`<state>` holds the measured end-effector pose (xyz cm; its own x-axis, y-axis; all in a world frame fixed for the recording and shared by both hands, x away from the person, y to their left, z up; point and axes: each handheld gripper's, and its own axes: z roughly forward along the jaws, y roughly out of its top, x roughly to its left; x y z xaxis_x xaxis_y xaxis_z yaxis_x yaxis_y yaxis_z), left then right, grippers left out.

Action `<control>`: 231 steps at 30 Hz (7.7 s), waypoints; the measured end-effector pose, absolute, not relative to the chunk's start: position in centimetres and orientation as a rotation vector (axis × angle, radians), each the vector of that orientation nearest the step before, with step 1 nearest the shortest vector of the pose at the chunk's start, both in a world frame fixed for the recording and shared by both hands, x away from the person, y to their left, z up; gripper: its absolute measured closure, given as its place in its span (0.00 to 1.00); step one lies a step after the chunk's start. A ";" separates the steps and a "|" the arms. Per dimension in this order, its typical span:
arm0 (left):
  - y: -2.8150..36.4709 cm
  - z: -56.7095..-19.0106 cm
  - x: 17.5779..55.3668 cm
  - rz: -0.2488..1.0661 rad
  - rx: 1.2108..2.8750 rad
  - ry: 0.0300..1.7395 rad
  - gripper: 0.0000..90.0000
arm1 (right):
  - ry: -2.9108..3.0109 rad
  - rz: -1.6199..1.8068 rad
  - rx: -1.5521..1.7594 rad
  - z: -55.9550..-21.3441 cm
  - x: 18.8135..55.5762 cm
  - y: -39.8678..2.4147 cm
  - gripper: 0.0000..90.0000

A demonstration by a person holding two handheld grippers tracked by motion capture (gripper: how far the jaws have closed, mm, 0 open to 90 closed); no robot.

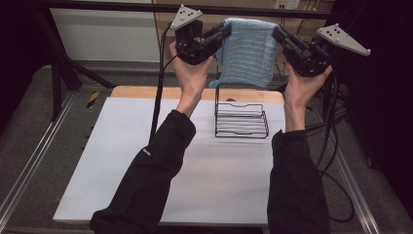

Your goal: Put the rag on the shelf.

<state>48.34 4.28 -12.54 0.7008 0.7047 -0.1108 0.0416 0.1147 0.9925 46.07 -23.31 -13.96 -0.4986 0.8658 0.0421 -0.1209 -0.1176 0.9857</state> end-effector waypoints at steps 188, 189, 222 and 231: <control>9.7 -25.9 45.0 0.413 1.885 0.696 0.29 | 1.893 1.558 0.983 -25.3 42.1 -25.4 0.13; 10.3 -26.3 44.8 0.409 1.888 0.704 0.28 | 1.897 1.558 0.983 -25.5 41.9 -25.4 0.12; 24.9 -41.5 37.1 0.430 1.994 0.940 0.12 | 2.211 1.487 1.083 -41.0 37.3 -25.0 0.01; 26.5 -43.2 36.3 0.428 2.004 0.967 0.12 | 2.240 1.453 1.124 -43.4 36.4 -26.3 0.01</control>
<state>36.28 26.52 -43.20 0.6426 0.7643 -0.0540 0.4746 -0.3418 0.8111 36.43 -26.31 -43.42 -0.6737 0.7126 0.1960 0.4697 0.2081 0.8580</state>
